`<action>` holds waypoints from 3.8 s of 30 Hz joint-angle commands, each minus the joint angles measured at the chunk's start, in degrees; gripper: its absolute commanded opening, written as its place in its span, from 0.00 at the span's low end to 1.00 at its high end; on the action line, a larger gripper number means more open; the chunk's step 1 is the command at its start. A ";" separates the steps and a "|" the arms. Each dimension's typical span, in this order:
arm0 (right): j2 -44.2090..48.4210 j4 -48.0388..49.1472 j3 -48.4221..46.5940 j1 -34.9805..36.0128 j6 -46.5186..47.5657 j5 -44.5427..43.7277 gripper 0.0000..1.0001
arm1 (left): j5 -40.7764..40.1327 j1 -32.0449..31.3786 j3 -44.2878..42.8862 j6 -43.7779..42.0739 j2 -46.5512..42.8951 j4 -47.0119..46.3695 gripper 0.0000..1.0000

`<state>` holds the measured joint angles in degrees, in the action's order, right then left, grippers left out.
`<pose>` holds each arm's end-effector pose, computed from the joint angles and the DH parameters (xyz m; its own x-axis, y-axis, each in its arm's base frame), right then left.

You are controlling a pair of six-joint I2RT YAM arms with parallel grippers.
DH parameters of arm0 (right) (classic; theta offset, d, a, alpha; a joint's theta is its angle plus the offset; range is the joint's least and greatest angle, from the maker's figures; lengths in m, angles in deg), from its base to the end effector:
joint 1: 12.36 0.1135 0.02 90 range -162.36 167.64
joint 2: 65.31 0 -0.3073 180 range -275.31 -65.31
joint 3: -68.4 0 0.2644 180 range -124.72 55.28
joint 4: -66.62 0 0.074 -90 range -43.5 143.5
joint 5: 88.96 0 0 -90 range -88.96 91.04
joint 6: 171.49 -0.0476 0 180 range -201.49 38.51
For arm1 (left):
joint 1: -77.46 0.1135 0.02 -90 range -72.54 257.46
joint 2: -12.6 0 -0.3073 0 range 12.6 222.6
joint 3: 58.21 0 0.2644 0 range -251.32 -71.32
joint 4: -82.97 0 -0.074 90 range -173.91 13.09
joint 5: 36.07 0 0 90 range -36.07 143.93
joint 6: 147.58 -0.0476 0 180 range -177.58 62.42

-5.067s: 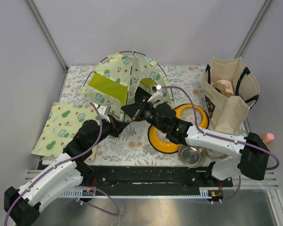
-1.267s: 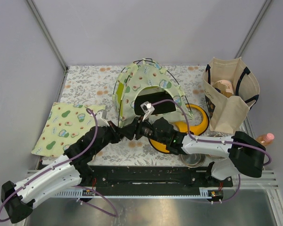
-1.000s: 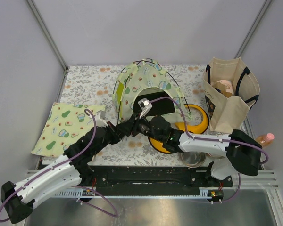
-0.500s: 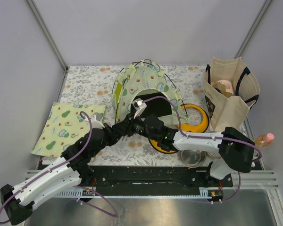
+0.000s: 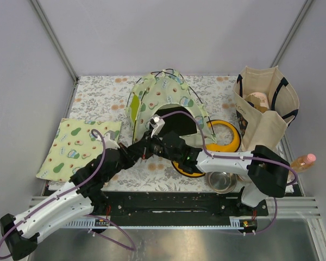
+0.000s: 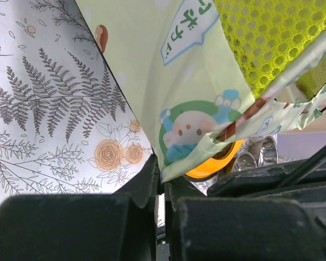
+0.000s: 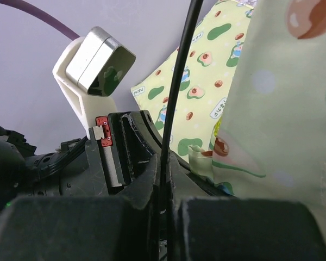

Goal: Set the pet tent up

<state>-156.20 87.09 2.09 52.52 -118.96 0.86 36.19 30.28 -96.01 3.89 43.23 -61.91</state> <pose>0.1642 0.3499 0.3021 -0.5741 0.2085 -0.7918 -0.6990 0.3787 0.6066 0.0945 -0.0806 0.2471 -0.6052 -0.5780 -0.5474 -0.0336 0.7055 -0.7079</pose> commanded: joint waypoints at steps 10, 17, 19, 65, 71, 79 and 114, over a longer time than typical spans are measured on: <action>7.66 5.52 -1.91 -2.56 5.31 -15.20 0.00 | 3.32 0.07 4.38 -7.68 -5.67 -3.36 0.00; 6.26 11.93 -3.94 -4.59 6.80 -17.39 0.00 | 5.95 0.07 7.02 -11.46 -6.55 -7.75 0.00; 5.12 14.04 -4.81 -4.50 7.33 -16.96 0.00 | 7.10 0.07 7.72 -12.86 -5.85 -9.69 0.00; 9.24 21.79 4.15 -8.63 15.41 -28.29 0.00 | -2.74 0.16 9.66 -10.58 -1.72 -0.20 0.00; 9.59 21.44 2.92 -8.81 14.45 -27.85 0.00 | -1.34 0.16 9.92 -10.85 1.27 -1.61 0.00; 10.47 20.21 2.39 -9.60 12.17 -27.33 0.00 | -0.63 0.07 10.18 -10.94 4.00 -2.22 0.00; 11.26 16.78 -0.42 -11.62 6.89 -27.41 0.00 | 1.21 0.16 12.12 -10.94 6.54 -4.42 0.00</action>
<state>-151.17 91.30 5.81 47.71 -114.85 -11.69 38.90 30.06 -88.29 -5.51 47.98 -85.19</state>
